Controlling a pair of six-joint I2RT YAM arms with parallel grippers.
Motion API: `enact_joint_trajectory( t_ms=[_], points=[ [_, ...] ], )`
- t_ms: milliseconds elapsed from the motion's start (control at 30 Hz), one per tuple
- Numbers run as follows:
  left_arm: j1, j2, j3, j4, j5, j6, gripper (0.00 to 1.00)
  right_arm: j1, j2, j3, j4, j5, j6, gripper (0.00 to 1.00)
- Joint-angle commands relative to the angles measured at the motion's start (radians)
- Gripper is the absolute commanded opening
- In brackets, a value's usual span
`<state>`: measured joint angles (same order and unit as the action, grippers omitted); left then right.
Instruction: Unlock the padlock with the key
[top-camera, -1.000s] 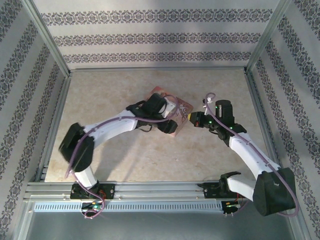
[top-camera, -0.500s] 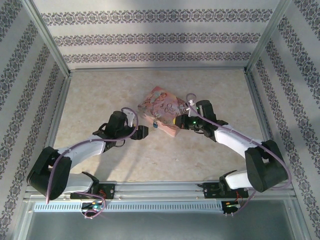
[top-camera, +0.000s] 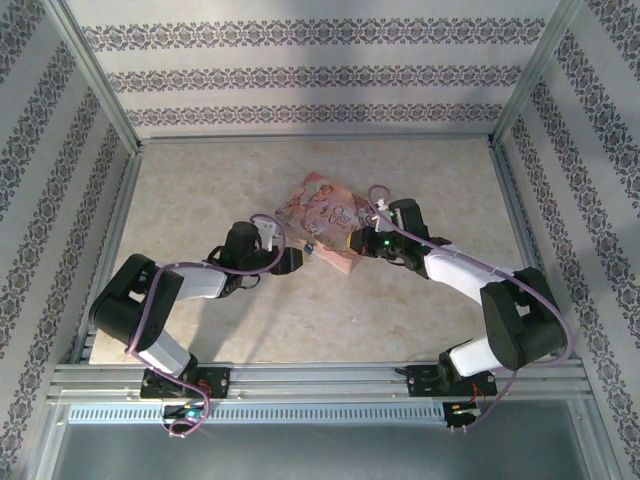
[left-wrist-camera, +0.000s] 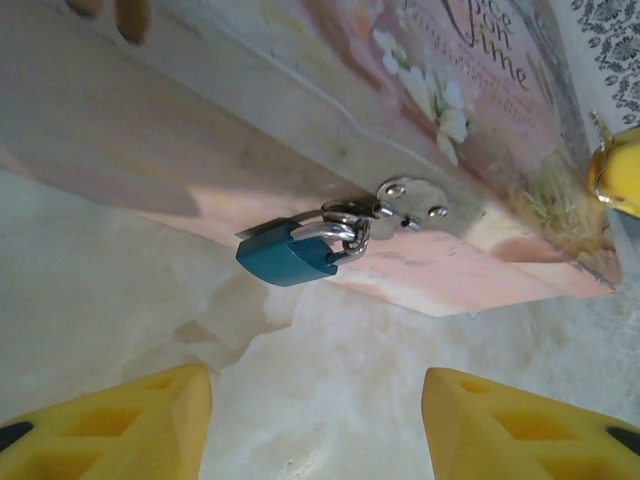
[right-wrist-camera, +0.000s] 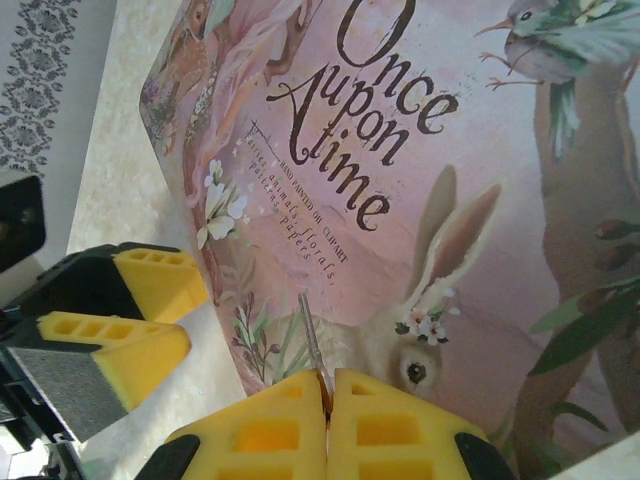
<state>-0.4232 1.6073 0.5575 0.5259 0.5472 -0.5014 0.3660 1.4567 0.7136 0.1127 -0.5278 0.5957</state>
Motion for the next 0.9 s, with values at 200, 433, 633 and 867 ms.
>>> enact_joint_trajectory(
  t_ms=[200, 433, 633, 867],
  points=[
    [0.012, 0.086, 0.053, 0.113, 0.053, 0.008, 0.5, -0.03, 0.031, 0.04, -0.021, 0.021, -0.045, 0.0],
    [0.012, 0.158, 0.07, 0.216, 0.073, -0.01, 0.48, -0.027, 0.026, 0.037, -0.021, 0.02, -0.045, 0.0],
    [0.012, 0.203, 0.078, 0.265, 0.073, -0.021, 0.48, -0.025, 0.018, 0.035, -0.022, 0.017, -0.046, 0.0],
    [0.01, 0.251, 0.094, 0.327, 0.092, -0.065, 0.46, -0.025, 0.012, 0.033, -0.024, 0.02, -0.046, 0.0]
  ],
)
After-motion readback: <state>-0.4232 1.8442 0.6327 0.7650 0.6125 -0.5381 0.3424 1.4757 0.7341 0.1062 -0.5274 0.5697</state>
